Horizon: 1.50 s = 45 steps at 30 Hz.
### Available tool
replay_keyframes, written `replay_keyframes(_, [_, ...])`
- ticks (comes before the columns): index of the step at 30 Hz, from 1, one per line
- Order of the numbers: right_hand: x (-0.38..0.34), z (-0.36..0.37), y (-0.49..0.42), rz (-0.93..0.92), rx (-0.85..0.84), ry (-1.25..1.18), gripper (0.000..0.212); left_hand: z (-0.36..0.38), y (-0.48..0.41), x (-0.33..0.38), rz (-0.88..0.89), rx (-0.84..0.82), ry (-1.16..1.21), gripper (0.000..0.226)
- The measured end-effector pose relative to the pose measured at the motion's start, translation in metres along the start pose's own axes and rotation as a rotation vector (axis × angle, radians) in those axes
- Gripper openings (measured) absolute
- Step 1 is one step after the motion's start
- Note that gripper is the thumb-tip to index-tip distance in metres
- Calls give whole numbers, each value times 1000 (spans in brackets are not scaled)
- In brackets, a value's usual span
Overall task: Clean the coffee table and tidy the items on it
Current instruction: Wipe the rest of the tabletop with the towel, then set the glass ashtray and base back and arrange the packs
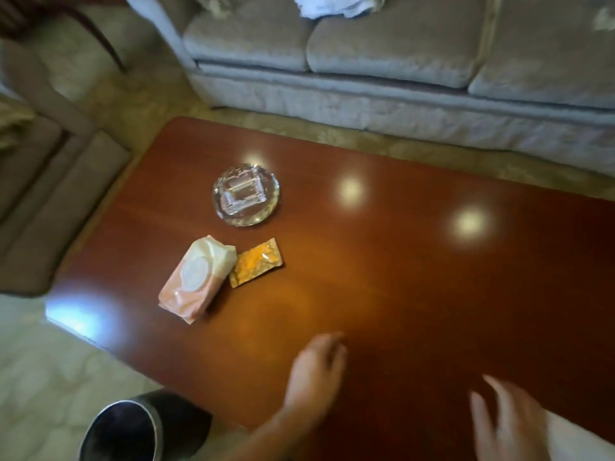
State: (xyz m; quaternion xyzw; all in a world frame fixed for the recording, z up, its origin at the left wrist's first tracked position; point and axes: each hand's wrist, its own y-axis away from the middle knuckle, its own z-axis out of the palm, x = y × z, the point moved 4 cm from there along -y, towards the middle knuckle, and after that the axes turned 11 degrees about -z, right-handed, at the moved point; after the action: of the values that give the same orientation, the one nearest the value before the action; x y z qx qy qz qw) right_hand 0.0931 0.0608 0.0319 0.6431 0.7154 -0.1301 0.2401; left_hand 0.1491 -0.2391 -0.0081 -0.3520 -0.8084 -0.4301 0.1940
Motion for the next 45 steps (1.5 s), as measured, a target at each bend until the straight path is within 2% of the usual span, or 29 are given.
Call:
replay_keyframes(1, [-41,16,-16,-38,-74,58,74,-34,-12,-16,-9,109,-7,23])
replay_keyframes(2, [-75,27,-34,-93,-115,7,59,-71,-23,-30,-16,254,-40,18])
replay_keyframes(3, [-114,47,-51,-138,-227,-28,51,-109,-30,-47,-10,374,-48,15])
replay_keyframes(6, [-202,114,-107,-239,-381,-94,44,-194,-43,-86,-25,680,-136,28])
replay_keyframes(8, [-253,150,-133,-212,-414,-125,47,-233,-59,-104,-5,761,-306,50])
replay_keyframes(12, [-324,208,-166,-35,-448,-111,58,-270,-93,-129,-175,526,-418,119])
replay_keyframes(15, [-347,237,-175,130,-420,-103,54,-275,-118,-140,-244,373,-477,142])
replay_keyframes(18, [-351,253,-173,218,-343,-200,24,-269,-134,-133,-220,351,-552,140])
replay_keyframes(20, [-343,259,-168,260,-305,-285,13,-265,-139,-126,-200,357,-545,132])
replay_keyframes(22, [-333,253,-163,236,-326,-290,18,-263,-144,-120,-181,329,-506,122])
replay_keyframes(24, [-322,242,-163,160,-349,-162,30,-264,-147,-122,-188,277,-493,125])
replay_keyframes(26, [-317,224,-174,66,-256,-35,44,-268,-148,-126,-195,247,-479,130])
replay_keyframes(29, [-336,207,-214,-35,-102,-118,41,-274,-149,-139,-219,228,-433,132])
replay_keyframes(31, [-361,210,-250,-4,-80,-207,41,-278,-151,-150,-231,231,-432,131])
replay_keyframes(33, [-385,219,-281,92,-126,-274,40,-278,-153,-157,-231,244,-444,127])
replay_keyframes(35, [-402,227,-302,125,-210,-210,31,-276,-155,-158,-239,251,-455,124])
replay_keyframes(39, [-413,224,-318,85,-297,11,20,-271,-156,-155,-297,229,-460,127])
replay_keyframes(43, [-417,219,-320,37,-364,1,16,-270,-153,-147,-329,248,-530,127])
replay_keyframes(45, [-416,217,-316,-5,-395,-2,23,-268,-151,-147,-335,259,-560,124])
